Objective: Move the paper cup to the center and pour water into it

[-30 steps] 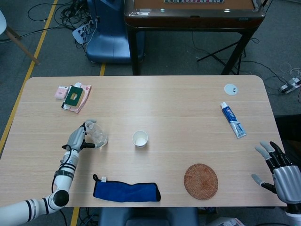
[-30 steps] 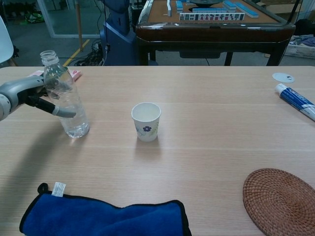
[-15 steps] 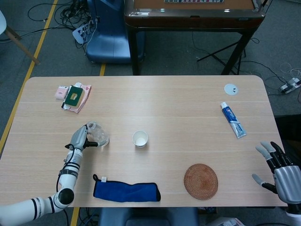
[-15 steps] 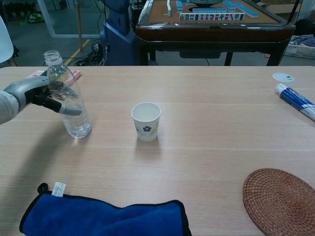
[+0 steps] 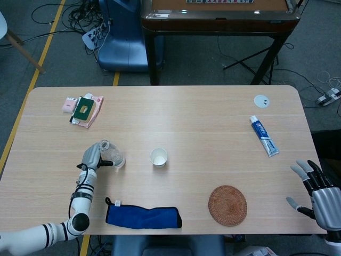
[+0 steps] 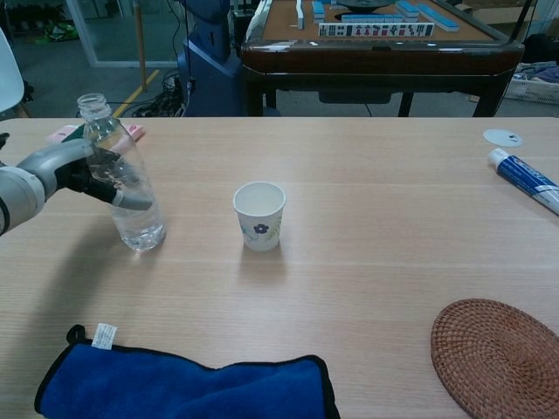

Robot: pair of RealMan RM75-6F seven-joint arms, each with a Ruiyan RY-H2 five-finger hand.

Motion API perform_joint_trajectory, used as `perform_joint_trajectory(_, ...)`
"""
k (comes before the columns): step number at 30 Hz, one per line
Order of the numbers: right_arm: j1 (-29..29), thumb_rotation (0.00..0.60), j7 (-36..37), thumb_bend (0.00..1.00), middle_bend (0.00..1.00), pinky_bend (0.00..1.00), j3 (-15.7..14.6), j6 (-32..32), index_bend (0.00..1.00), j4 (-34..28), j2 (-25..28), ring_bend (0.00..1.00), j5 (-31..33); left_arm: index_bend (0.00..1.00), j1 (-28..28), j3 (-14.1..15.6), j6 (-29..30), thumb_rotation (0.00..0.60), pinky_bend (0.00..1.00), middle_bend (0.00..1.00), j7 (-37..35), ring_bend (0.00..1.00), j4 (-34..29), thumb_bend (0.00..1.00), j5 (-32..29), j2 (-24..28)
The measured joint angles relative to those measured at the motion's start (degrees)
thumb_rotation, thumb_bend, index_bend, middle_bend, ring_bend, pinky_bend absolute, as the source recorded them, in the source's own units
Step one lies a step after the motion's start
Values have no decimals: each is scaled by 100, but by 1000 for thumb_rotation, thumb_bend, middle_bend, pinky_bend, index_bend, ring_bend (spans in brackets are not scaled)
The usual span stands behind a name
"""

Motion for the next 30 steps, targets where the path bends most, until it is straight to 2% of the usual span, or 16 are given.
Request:
perform_joint_trajectory(4,-3,600,15,0,137,294,3,1,196,1,7,64,-7,558,24,3,136,600,316,481,-3,384,-4,47,165,-43)
perform_joint_trajectory(7,-6,600,25,0,137,294,2,4,196,2,10,64,-19,579,60,25,239,600,431,520,-30,418,-26,47,352,-65)
perform_joint_trajectory(16,-16,600,43,0,141,294,-16,27,196,-30,43,64,-84,638,130,86,799,600,509,630,145,501,-188,47,867,-148)
perform_joint_trajectory(22,-27,600,57,0,148,294,-29,40,205,-10,37,64,-113,634,94,157,1199,600,511,634,867,503,-405,47,1108,-146)
perform_joint_trajectory(30,-24,600,33,0,151,294,-42,13,209,-23,39,64,-135,635,-69,301,1751,600,511,646,2461,504,-817,47,1337,-90)
